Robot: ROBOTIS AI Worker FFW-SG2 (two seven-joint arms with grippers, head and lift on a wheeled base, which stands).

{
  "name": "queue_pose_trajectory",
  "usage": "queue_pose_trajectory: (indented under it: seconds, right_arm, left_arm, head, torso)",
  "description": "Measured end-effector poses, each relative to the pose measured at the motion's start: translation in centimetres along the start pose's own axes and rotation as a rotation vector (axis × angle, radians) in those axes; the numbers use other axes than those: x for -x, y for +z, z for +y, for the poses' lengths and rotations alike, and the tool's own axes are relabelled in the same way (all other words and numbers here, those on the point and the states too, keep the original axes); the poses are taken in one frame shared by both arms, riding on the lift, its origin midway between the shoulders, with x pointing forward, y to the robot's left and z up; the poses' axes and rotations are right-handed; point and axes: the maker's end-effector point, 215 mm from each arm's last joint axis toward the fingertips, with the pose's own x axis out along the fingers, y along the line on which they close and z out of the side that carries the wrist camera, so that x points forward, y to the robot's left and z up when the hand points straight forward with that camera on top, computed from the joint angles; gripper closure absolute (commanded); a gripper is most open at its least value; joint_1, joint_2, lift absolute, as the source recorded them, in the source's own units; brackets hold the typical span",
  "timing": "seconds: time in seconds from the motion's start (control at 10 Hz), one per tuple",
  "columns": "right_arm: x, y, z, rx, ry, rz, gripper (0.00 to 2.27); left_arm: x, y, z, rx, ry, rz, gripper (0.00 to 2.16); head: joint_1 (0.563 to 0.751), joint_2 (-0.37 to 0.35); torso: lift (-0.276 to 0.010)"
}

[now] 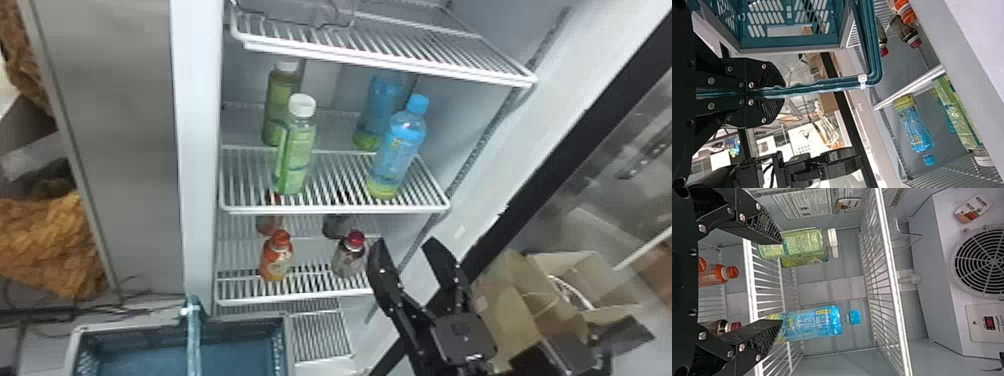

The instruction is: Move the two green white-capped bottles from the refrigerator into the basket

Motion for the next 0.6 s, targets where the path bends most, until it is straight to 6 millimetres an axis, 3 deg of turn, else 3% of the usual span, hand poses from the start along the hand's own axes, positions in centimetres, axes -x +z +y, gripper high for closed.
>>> queue_pose_trajectory:
  seconds: [0.6]
  right_arm:
    - [-0.14,0.20,0.27,0.023,0.007,-0.003,0.36]
  left_arm:
    - [-0.07,-0.11,0.04,-0.003,0.004,0.011,1.20]
  head:
    - [0.695,-0.350]
  torso:
    - [-0.004]
